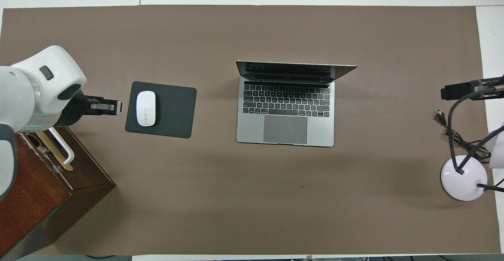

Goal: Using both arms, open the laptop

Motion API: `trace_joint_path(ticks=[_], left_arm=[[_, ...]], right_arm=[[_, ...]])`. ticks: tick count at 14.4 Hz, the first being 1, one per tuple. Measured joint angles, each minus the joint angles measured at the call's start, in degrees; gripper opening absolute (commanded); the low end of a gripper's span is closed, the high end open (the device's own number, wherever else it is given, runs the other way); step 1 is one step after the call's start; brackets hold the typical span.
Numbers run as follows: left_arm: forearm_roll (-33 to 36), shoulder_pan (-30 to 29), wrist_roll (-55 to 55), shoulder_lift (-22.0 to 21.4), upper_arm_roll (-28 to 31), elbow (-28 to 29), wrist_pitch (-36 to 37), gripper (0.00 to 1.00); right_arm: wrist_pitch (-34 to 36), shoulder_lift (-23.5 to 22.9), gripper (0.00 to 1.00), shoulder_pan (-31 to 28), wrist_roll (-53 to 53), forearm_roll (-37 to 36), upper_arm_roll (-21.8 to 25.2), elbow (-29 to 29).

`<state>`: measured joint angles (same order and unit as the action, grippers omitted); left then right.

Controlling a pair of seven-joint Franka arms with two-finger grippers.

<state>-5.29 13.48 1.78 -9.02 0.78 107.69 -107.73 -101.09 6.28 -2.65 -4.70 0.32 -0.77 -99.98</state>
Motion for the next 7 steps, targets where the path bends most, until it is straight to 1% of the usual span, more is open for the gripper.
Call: trace_joint_path(ticks=[3,7], left_arm=[[0.1,-3.3,-0.1,0.0,0.0,-2.3,3.1,1.0],[0.1,-9.6,-0.6,0.0,0.1,-5.4,5.9,1.0]], right_arm=[[0.0,0.0,1.0,0.0,-0.6,0.0,0.0,-0.3],[0.0,0.0,1.0,-0.1,-2.4,0.0,0.1,-0.9]])
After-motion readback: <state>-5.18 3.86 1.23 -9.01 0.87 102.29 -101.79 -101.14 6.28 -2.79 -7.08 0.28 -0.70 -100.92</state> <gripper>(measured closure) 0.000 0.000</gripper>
